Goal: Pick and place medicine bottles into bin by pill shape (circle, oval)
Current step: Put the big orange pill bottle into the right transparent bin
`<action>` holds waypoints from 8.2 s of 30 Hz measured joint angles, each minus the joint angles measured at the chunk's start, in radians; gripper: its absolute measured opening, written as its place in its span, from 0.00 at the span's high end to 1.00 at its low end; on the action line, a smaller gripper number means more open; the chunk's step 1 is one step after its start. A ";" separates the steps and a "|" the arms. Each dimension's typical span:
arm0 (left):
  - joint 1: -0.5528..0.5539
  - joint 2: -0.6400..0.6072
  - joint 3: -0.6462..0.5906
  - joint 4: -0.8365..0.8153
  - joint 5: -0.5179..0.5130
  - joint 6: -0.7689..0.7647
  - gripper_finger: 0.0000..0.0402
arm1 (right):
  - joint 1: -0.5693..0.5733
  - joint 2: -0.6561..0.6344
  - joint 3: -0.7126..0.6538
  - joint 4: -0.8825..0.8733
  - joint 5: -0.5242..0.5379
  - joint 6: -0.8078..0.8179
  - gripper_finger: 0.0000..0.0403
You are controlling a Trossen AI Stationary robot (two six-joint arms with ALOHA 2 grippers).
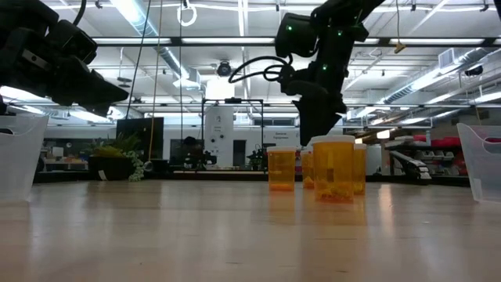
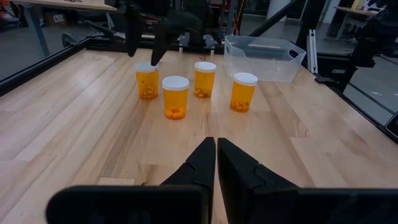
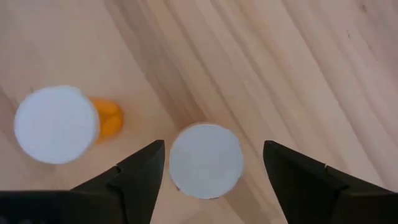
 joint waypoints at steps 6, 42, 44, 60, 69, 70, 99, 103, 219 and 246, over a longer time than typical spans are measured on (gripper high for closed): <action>0.000 0.000 0.000 0.001 0.000 0.000 0.92 | 0.004 0.001 0.000 -0.002 0.003 -0.044 0.27; 0.000 0.000 0.000 0.001 0.000 0.000 0.94 | 0.009 0.032 -0.077 0.075 -0.014 -0.048 0.20; 0.000 0.000 0.000 0.001 0.000 0.000 0.93 | 0.009 0.032 -0.077 0.088 -0.014 -0.060 0.24; 0.000 0.000 0.000 0.001 0.000 -0.001 0.94 | 0.002 0.024 -0.076 0.076 -0.028 -0.109 0.41; 0.000 0.000 0.000 0.001 0.000 -0.001 0.92 | 0.029 -0.027 -0.071 0.043 -0.035 -0.092 0.41; 0.000 0.000 0.000 0.001 0.000 -0.001 0.92 | 0.033 -0.034 -0.071 0.032 -0.035 -0.091 0.41; 0.000 0.000 0.000 0.001 0.000 -0.001 0.93 | 0.354 -0.317 -0.071 -0.019 -0.035 0.147 0.40; 0.000 0.000 0.000 0.001 0.000 -0.001 0.94 | 0.415 -0.317 -0.071 -0.029 -0.035 0.196 0.40; 0.000 0.000 0.000 0.001 0.000 0.000 0.91 | 1.043 -0.116 -0.248 -0.420 0.044 1.696 0.40; 0.000 0.000 0.000 0.001 0.000 0.000 0.93 | 1.033 -0.180 -0.249 -0.428 0.044 1.665 0.20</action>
